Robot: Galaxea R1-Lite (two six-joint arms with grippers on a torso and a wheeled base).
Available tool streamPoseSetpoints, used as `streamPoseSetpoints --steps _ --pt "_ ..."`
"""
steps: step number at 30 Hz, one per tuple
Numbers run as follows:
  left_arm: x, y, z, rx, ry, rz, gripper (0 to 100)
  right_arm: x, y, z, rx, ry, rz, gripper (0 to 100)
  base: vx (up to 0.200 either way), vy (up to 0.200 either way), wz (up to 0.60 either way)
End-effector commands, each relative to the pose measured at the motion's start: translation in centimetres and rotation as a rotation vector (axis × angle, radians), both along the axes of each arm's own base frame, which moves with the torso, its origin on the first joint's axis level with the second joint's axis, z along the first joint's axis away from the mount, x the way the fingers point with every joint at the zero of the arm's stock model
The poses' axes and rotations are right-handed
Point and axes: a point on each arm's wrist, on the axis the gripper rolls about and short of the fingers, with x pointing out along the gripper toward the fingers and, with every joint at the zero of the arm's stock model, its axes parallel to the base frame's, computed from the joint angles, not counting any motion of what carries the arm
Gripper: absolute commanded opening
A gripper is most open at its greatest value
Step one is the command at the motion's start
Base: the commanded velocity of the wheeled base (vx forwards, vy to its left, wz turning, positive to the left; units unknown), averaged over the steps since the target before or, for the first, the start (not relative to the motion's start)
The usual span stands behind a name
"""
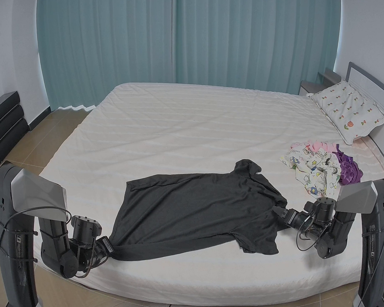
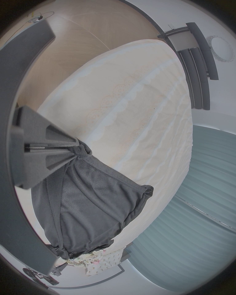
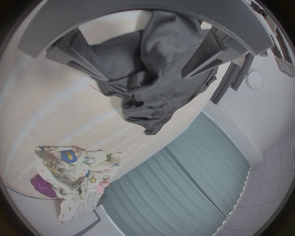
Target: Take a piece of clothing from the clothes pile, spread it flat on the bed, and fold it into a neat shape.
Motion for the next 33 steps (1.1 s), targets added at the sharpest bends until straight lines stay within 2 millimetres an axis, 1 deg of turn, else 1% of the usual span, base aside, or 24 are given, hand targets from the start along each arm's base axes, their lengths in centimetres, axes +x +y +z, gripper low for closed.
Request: streamPoseSetpoints --steps 1,2,3,8,9,11,12,20,23,28,32,33 --pt "0.0 0.0 0.0 0.0 0.0 0.001 0 -2.7 -1.0 0.9 0.005 0.033 -0.012 100 0.0 0.0 0.0" --pt "0.0 0.0 0.0 0.0 0.0 0.001 0 -2.9 -1.0 0.8 0.006 0.037 -0.01 100 0.0 0.0 0.0" --pt "0.0 0.0 0.0 0.0 0.0 0.001 0 -4.2 -0.7 0.5 0.011 0.068 0.01 100 0.0 0.0 0.0" --pt "0.0 0.0 0.1 -0.001 -0.003 0.002 0 -7.1 0.2 -0.4 -0.011 0.182 0.059 100 0.0 0.0 0.0" --pt "0.0 0.0 0.1 -0.001 -0.003 0.002 0 -7.5 0.4 -0.5 -0.014 0.197 0.07 100 0.0 0.0 0.0" --pt "0.0 0.0 0.1 -0.003 -0.004 0.003 0 -7.8 0.5 -0.6 -0.017 0.206 0.079 100 0.0 0.0 0.0" --pt "0.1 0.0 0.1 -0.016 -0.011 0.013 0 -8.2 1.3 -1.0 -0.025 0.227 0.104 100 0.0 0.0 0.0" --pt "0.0 0.0 0.2 -0.031 -0.019 0.002 0 -8.4 3.4 -1.4 -0.029 0.239 0.171 100 0.0 0.0 0.0" --pt "0.0 0.0 0.2 -0.031 -0.018 0.002 0 -8.2 3.7 -1.7 -0.033 0.234 0.181 100 0.0 0.0 0.0" --pt "0.0 0.0 0.1 -0.031 -0.018 0.002 0 -7.5 3.7 -1.8 -0.03 0.213 0.177 100 0.0 0.0 0.0" --pt "0.0 0.0 0.2 -0.031 -0.019 0.002 0 -7.4 3.8 -1.9 -0.029 0.21 0.182 100 0.0 0.0 0.0" --pt "0.0 0.0 0.2 -0.031 -0.019 0.002 0 -7.4 3.8 -1.9 -0.029 0.21 0.182 0 0.0 0.0 0.0"
